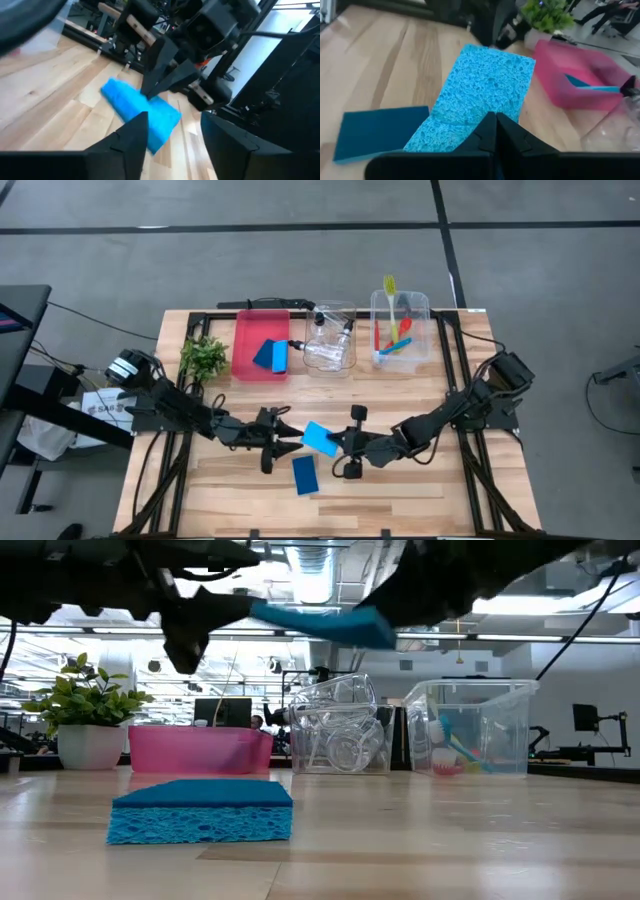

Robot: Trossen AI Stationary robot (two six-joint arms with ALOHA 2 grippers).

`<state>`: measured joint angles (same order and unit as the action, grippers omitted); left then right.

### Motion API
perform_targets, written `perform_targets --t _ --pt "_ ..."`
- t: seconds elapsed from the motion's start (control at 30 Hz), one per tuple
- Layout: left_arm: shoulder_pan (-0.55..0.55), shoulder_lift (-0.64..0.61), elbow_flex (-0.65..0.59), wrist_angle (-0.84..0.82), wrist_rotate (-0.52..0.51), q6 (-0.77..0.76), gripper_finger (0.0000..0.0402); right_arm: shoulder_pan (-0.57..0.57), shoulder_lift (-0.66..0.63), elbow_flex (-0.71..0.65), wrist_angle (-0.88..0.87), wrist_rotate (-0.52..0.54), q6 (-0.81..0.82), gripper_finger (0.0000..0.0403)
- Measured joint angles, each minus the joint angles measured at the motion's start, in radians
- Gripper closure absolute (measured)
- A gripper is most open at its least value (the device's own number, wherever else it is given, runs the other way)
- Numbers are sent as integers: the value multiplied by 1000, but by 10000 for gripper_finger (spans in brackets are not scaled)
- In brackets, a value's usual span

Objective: Pick & Place Kitchen Sink Supplies
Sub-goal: Put the blue sponge into the pink bin

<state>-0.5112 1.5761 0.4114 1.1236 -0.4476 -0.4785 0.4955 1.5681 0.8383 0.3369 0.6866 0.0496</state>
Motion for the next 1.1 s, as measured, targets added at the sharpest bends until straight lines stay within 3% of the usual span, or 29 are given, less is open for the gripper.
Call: perform_targets --t 0.33,1.1 --pt "20 30 35 2 19 -45 174 7 -2 0 -25 25 3 403" --pt "42 74 35 -47 14 -81 188 21 -2 2 -12 28 1 403"
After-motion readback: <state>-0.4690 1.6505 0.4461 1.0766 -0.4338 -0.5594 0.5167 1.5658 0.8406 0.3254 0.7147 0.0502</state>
